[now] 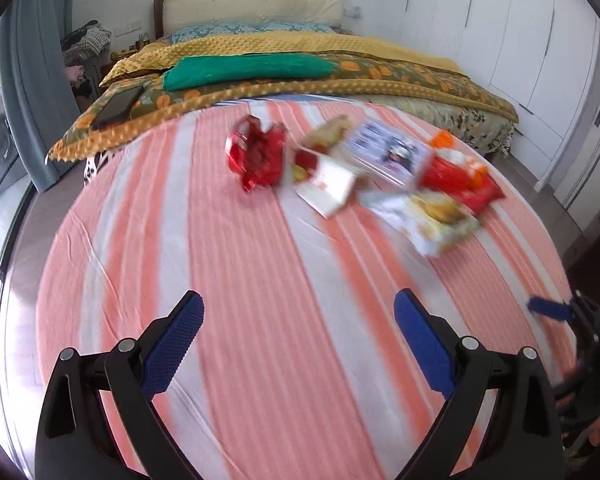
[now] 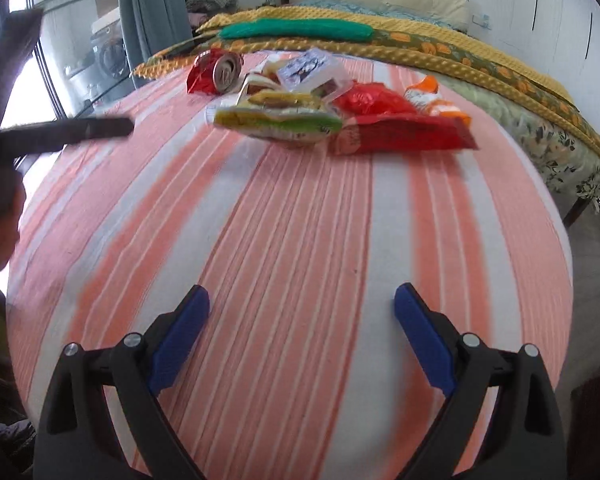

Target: Collect trash

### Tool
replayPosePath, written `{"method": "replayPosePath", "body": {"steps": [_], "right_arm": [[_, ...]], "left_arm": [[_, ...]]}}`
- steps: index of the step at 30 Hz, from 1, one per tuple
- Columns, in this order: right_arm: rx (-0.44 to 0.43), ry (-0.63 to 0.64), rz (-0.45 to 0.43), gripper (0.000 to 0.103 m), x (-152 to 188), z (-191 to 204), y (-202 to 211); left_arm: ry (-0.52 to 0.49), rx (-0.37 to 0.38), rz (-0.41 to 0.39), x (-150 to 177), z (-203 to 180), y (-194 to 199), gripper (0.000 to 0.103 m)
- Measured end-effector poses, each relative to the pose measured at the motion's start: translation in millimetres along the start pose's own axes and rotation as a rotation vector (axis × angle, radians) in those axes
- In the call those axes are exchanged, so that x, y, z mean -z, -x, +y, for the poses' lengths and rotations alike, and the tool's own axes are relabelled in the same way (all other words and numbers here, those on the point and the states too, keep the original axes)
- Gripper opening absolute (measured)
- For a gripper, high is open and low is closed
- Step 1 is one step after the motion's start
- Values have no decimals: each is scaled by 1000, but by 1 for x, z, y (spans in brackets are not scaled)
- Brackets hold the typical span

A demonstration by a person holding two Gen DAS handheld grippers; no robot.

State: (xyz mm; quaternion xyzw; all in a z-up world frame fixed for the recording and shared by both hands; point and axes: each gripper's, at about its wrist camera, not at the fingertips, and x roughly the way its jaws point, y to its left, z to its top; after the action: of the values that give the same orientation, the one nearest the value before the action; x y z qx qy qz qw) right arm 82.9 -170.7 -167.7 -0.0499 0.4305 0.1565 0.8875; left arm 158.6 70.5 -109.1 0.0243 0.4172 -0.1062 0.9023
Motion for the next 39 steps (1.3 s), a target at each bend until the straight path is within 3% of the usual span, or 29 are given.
{"method": "replayPosePath", "body": {"steps": [9, 17, 19, 20, 21, 24, 31, 35, 39], "right_arm": [[3, -15, 6, 94, -1, -2, -2], [3, -14, 6, 94, 0, -2, -3], [4, -15, 6, 94, 0, -1, -2], [3, -15, 6, 94, 0, -1, -2], [4, -14, 6, 94, 0, -2, -3], [4, -15, 6, 94, 0, -2, -2], [4, -14, 7, 94, -1, -2, -3], [5, -15, 7, 94, -1, -2, -3], [6, -15, 7, 94, -1, -2, -2]], "left_arm": [[-66, 8, -10, -87, 22, -61, 98], [-32, 10, -5, -110, 33, -99, 97], [-46, 22, -5, -111, 32, -99, 88], [-58, 27, 1, -111, 31, -100, 75], [-72, 29, 14, -110, 30, -102, 61], [-72, 23, 14, -106, 32, -98, 58], [12, 21, 10, -61, 38, -39, 58], [13, 50, 19, -14, 22, -3, 59], [4, 46, 7, 17, 4, 7, 61]]}}
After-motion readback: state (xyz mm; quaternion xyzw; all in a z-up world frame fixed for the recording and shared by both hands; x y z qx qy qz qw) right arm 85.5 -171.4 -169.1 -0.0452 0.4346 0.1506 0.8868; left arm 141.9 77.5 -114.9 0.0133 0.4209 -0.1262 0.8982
